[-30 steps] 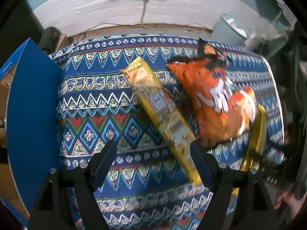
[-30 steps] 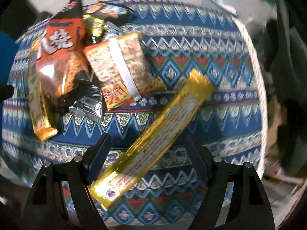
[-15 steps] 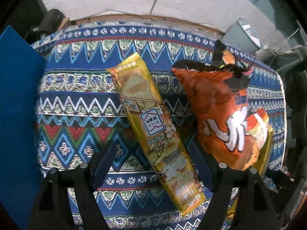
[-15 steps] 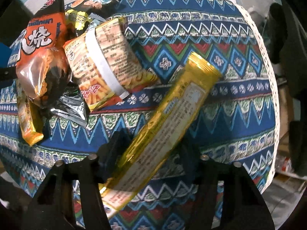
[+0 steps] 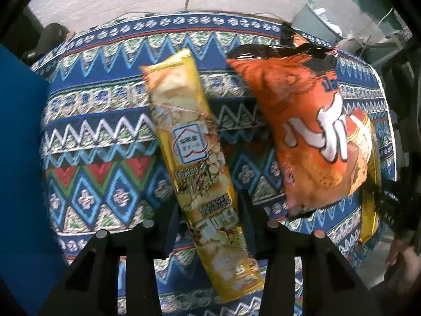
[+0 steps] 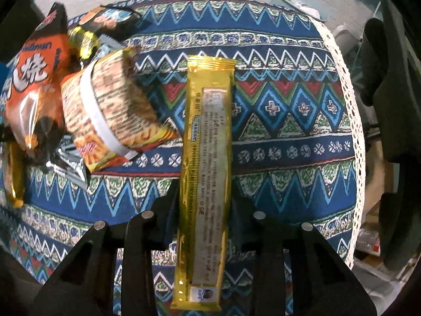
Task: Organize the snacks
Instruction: 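Grasp a gold bar with the left tool while the right tool grasps another gold bar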
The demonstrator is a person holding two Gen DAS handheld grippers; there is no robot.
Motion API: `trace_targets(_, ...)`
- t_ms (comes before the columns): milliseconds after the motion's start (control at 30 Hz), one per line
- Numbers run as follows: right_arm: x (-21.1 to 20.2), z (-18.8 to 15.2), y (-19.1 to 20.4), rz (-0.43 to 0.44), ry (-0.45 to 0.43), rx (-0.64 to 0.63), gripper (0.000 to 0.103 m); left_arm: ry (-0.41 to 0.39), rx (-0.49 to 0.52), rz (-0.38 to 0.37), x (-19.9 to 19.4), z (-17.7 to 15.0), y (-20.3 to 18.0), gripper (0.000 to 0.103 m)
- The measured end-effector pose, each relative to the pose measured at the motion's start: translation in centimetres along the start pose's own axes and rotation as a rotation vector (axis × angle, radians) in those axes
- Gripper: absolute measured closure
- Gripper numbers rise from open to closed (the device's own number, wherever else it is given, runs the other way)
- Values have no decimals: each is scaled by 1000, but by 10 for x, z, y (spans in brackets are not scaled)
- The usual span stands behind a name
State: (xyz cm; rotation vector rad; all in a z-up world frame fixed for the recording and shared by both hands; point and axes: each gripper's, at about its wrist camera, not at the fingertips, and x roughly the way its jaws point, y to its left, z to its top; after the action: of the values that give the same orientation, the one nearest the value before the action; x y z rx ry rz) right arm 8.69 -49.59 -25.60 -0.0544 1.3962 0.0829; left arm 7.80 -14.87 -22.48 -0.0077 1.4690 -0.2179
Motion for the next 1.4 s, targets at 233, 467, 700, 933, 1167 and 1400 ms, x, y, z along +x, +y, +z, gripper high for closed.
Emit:
trace_targets(233, 0, 8, -2, 10, -34, 15, 70, -16, -38, 8, -4, 1, 25, 35)
trace_targets(467, 12, 19, 6, -29, -68, -24, 69, -51, -11, 41, 1, 14, 7, 47)
trace_targets(700, 3, 14, 4, -18, -59, -14, 72, -77, 9, 41, -8, 4, 7, 72)
trace_targets(933, -24, 8, 4, -14, -98, -20, 72, -110, 33, 48, -32, -5, 11, 72)
trace_targets(1167, -54, 12, 16, -9, -137, -32, 72, -158, 59, 46, -63, -27, 16, 72)
trace_targets(1400, -78, 8, 25, 5, -189, -47, 73, -217, 72, 40, -92, -38, 19, 72)
